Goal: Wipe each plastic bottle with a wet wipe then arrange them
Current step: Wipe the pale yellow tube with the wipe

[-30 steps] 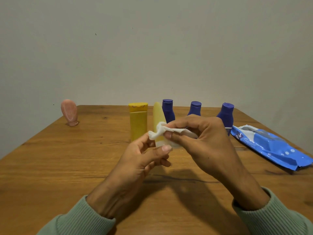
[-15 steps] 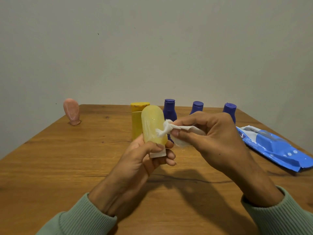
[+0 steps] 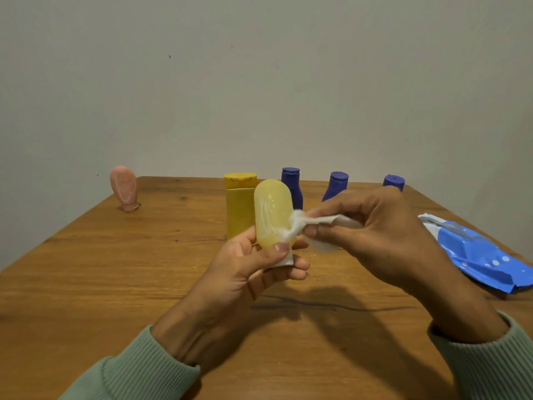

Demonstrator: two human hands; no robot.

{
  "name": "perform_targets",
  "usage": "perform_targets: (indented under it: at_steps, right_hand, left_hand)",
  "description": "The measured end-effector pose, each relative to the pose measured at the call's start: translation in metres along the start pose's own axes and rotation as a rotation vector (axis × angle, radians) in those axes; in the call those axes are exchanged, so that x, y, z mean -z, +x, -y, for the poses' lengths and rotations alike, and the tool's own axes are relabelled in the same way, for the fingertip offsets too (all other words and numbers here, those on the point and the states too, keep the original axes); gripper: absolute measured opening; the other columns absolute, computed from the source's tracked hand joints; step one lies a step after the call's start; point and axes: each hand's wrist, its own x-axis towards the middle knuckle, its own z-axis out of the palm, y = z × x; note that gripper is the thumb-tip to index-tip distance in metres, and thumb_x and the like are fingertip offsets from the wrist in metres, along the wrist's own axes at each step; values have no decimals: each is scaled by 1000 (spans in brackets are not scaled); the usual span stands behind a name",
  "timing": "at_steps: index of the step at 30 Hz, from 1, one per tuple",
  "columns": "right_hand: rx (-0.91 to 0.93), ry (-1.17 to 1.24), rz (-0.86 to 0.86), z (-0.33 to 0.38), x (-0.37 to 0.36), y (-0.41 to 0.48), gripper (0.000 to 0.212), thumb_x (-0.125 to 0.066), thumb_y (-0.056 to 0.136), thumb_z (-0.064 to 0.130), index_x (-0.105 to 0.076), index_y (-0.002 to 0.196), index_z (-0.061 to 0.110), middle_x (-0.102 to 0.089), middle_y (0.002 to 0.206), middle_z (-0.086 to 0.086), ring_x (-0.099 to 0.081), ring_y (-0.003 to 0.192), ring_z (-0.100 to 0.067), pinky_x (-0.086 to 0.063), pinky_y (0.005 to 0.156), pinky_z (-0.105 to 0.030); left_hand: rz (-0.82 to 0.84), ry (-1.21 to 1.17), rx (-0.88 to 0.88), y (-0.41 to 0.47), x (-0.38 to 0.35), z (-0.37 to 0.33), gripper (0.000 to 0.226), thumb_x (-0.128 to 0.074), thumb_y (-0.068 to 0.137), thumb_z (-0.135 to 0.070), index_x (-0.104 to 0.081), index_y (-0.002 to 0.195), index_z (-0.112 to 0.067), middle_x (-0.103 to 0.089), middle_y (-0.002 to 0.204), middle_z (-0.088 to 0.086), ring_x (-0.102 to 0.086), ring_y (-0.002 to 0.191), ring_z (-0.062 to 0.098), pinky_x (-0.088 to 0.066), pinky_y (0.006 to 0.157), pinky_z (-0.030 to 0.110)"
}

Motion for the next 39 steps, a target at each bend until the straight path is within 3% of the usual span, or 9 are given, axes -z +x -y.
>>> perform_targets:
  at_steps: [2, 5, 9, 13, 18, 23, 28, 34, 39]
  right_hand:
    - [23, -56, 100, 2, -3, -1, 15, -73, 76, 23, -74, 91, 29, -68, 83, 17, -63, 82, 1, -53, 65, -16]
    - [61, -98, 107, 4, -8, 0, 16, -72, 78, 21, -75, 93, 25, -67, 83, 17, -62, 82, 3, -51, 66, -13]
    - [110, -133, -37, 1, -12, 0, 16, -72, 79, 18, -73, 94, 24, -66, 84, 17, -61, 81, 3, -48, 65, -8]
    - [74, -85, -187, -2, -19, 0, 17, -71, 80, 19, -72, 97, 23, -67, 87, 14, -61, 81, 3, -51, 65, -10]
    - [9, 22, 4, 4, -17, -2, 15, -73, 77, 20, -73, 91, 25, -69, 84, 14, -63, 80, 1, -53, 64, -14]
    - [20, 1, -213, 2, -22, -1, 15, -72, 79, 19, -71, 91, 27, -63, 85, 20, -59, 85, 8, -47, 58, -5]
    - [146, -206, 37, 7, -15, -1, 18, -71, 79, 14, -73, 95, 22, -64, 87, 16, -59, 86, 2, -48, 70, -7]
    - [188, -246, -139, 3, -15, 0, 19, -71, 79, 11, -73, 96, 20, -62, 87, 16, -58, 88, 1, -45, 74, -5]
    - [186, -294, 141, 12, -20, -4, 21, -70, 81, 10, -74, 97, 23, -65, 93, 14, -57, 86, 2, -47, 73, -10]
  left_hand:
    - [0, 19, 1, 0, -1, 1, 37, -67, 85, -8, -59, 120, -2, -71, 99, 23, -69, 78, 27, -60, 72, 32]
    - [25, 60, 9, 1, -1, 0, 40, -68, 83, -8, -58, 121, -2, -72, 101, 21, -70, 80, 27, -61, 72, 30]
    - [102, 92, -3, 1, 3, 0, 44, -67, 80, 0, -59, 122, -5, -69, 94, 22, -69, 79, 25, -59, 78, 30]
    - [100, 119, -34, 2, 4, 0, 42, -66, 78, -6, -61, 119, -5, -70, 91, 23, -70, 76, 24, -59, 74, 28]
    - [120, 145, -49, 4, 6, 1, 42, -64, 82, -6, -60, 123, -3, -70, 90, 18, -68, 76, 23, -58, 75, 29]
    - [147, 220, -44, 1, 3, 3, 35, -63, 88, -4, -57, 122, 0, -71, 94, 17, -67, 77, 24, -57, 78, 31]
    - [130, 221, -50, 0, 1, 2, 41, -63, 81, -4, -58, 122, -5, -69, 89, 16, -67, 76, 24, -58, 74, 30]
    - [148, 234, -55, 1, 0, 6, 32, -65, 85, -3, -58, 116, -1, -71, 90, 14, -68, 74, 24, -58, 72, 30]
    - [120, 334, -86, 1, 4, 9, 32, -64, 81, -8, -60, 113, -7, -72, 94, 13, -69, 81, 24, -57, 72, 30]
